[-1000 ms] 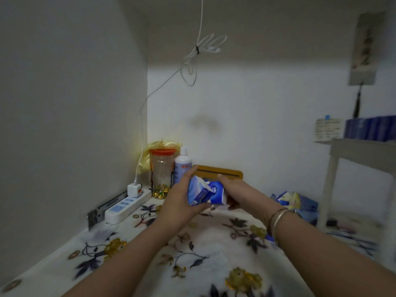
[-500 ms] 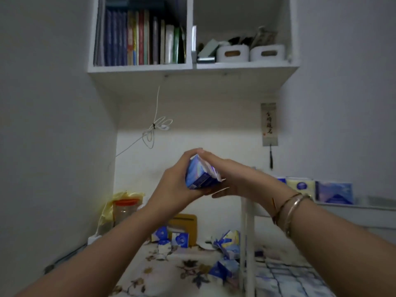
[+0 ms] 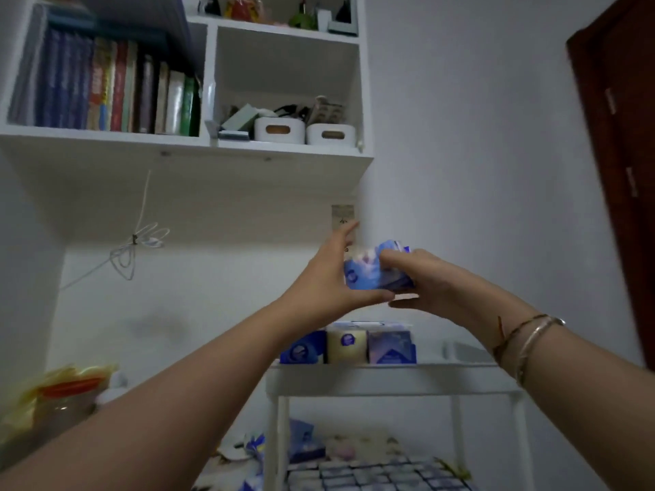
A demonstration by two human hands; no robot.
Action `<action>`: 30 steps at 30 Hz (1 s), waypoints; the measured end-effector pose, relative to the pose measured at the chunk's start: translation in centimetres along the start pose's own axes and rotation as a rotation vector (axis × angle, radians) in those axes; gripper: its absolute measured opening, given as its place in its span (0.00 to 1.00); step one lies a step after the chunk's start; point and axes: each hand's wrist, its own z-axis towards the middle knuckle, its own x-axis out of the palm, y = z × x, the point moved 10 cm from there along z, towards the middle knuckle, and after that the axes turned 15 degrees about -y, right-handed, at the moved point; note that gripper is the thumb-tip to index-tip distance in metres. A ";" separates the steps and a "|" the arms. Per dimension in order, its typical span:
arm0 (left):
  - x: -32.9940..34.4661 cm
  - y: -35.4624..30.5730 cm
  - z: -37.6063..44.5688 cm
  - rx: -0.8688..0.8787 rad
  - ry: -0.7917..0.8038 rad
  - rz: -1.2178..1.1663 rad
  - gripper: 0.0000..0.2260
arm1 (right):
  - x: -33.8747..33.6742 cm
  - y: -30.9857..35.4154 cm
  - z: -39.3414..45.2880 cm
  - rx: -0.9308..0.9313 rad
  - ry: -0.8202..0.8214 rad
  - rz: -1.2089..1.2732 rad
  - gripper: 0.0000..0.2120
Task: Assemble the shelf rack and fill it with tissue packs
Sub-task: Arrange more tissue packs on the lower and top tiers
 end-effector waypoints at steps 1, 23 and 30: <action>1.3 0.1 0.3 -0.026 0.047 0.047 0.36 | -2.2 -0.8 0.6 0.008 -0.073 -0.031 0.24; 10.0 5.6 -2.3 -0.239 0.683 0.360 0.14 | -1.2 -11.8 3.7 -0.017 0.237 -0.880 0.44; 9.9 5.6 -2.1 -0.228 0.649 0.353 0.15 | -0.2 -11.4 3.9 -0.150 0.245 -0.954 0.24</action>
